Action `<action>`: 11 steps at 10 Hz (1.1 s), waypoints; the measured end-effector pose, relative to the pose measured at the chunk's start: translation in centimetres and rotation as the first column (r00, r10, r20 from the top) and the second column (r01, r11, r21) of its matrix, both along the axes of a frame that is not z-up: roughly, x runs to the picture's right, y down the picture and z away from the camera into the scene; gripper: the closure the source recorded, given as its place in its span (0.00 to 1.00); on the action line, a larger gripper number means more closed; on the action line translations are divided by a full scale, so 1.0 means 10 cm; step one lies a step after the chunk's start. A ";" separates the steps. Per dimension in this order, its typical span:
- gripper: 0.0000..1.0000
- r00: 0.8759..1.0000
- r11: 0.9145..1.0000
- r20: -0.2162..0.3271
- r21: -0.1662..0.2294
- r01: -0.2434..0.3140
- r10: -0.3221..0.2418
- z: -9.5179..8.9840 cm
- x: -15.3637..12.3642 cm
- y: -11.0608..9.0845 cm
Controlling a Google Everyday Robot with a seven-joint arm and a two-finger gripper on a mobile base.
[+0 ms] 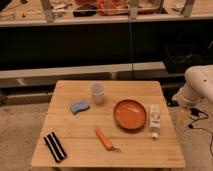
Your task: Move the arm in a circular motion
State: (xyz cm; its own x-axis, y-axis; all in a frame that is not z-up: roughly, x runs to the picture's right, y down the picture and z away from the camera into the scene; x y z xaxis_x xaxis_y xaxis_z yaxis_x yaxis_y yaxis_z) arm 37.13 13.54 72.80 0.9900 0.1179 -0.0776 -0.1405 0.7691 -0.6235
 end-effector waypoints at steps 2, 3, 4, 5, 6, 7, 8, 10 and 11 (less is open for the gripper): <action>0.20 1.000 1.000 0.011 0.010 0.025 -0.025 -0.06 -0.23 0.05; 0.20 0.999 0.999 0.024 0.018 0.048 -0.048 -0.09 -0.47 0.07; 0.20 0.997 0.997 0.042 0.024 0.070 -0.071 -0.12 -0.78 0.09; 0.20 0.995 0.996 0.052 0.028 0.089 -0.091 -0.14 -0.98 0.10; 0.20 0.992 0.994 0.063 0.031 0.105 -0.107 -0.15 -1.16 0.11; 0.20 0.987 0.990 0.081 0.039 0.136 -0.139 -0.17 -1.49 0.12; 0.20 0.982 0.986 0.096 0.044 0.159 -0.163 -0.18 -1.73 0.13; 0.20 0.969 0.977 0.128 0.058 0.205 -0.211 -0.19 -2.23 0.11; 0.20 0.959 0.971 0.157 0.067 0.228 -0.236 -0.18 -2.50 0.08</action>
